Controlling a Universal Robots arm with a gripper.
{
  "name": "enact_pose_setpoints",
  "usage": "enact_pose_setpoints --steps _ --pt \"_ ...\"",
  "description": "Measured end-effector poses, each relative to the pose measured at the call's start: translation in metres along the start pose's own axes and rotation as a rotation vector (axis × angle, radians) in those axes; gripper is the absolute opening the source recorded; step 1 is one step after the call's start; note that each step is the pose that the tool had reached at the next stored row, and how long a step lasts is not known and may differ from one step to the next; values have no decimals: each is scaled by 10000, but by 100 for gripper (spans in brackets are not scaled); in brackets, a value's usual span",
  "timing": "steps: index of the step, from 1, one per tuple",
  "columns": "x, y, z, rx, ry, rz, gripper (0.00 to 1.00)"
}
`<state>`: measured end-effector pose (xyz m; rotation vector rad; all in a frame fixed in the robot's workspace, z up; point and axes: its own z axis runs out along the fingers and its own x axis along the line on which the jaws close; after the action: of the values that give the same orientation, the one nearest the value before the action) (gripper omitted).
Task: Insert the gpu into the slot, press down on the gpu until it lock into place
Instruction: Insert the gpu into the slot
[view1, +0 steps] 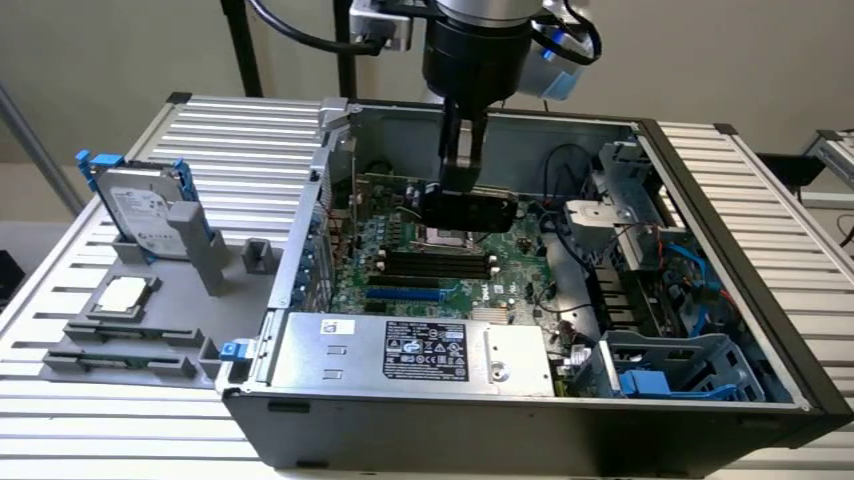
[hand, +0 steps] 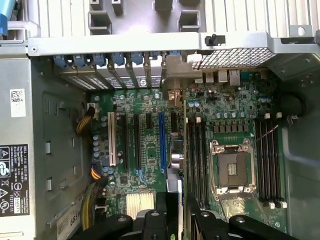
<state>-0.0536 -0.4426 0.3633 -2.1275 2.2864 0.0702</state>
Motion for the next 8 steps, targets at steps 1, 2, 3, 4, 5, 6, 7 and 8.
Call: enact_pose_setpoints --steps 1,2,3,4,5,6,7,8 --pt "9 9 15 -1 -3 -24 26" --pt "18 20 32 -3 -5 -48 26" --pt "27 31 49 -4 -10 -70 26" --pt "36 43 66 -5 -15 -92 26" --pt "44 54 83 -6 -19 -113 26" --pt "53 67 101 -7 -24 -134 26" --pt "61 81 118 -9 -29 -153 26" --pt "69 96 136 -10 -33 -172 26"
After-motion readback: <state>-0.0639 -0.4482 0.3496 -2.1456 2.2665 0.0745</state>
